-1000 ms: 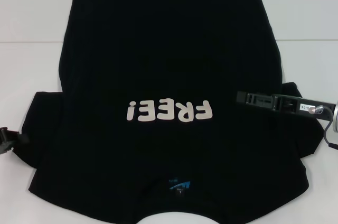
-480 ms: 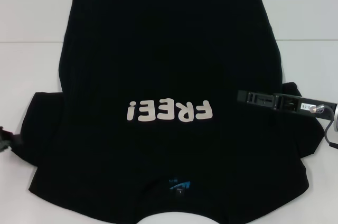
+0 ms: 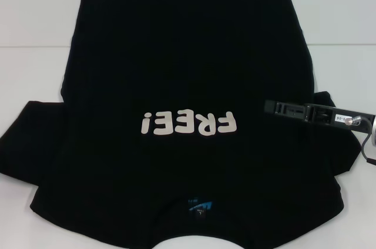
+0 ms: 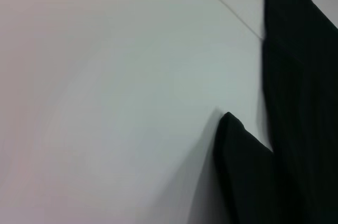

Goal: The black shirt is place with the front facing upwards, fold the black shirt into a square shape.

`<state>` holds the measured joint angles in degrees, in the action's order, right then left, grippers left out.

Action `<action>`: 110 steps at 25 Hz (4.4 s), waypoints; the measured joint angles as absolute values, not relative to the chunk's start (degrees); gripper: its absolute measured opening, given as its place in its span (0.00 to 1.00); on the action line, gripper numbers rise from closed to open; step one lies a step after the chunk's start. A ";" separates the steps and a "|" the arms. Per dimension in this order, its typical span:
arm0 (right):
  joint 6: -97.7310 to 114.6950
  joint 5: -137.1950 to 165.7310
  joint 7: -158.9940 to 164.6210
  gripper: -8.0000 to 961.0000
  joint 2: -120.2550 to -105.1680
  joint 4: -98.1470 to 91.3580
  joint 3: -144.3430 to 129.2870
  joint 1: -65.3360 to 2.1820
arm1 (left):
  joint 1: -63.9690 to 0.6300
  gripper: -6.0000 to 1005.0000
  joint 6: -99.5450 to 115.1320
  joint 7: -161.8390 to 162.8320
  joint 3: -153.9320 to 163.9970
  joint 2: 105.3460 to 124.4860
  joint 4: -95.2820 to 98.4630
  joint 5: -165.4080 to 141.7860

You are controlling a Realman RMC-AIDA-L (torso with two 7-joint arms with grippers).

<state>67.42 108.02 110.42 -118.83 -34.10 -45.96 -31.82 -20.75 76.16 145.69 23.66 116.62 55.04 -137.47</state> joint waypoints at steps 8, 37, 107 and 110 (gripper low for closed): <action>67.55 108.02 110.46 0.95 -118.82 -34.10 -45.43 -31.73 | -20.31 0.00 75.90 146.42 20.58 115.68 55.05 -138.20; 68.45 107.92 109.42 0.95 -119.16 -34.10 -44.30 -31.72 | -29.79 0.00 84.71 144.53 21.09 116.99 52.65 -132.52; 88.48 146.11 150.95 0.95 -110.57 -51.69 -35.13 -36.86 | -28.39 0.91 90.11 96.90 25.85 118.74 39.55 -118.77; 88.13 148.08 151.66 0.95 -110.58 -51.46 -35.28 -37.14 | -28.53 0.91 89.54 96.77 26.09 118.74 39.55 -118.75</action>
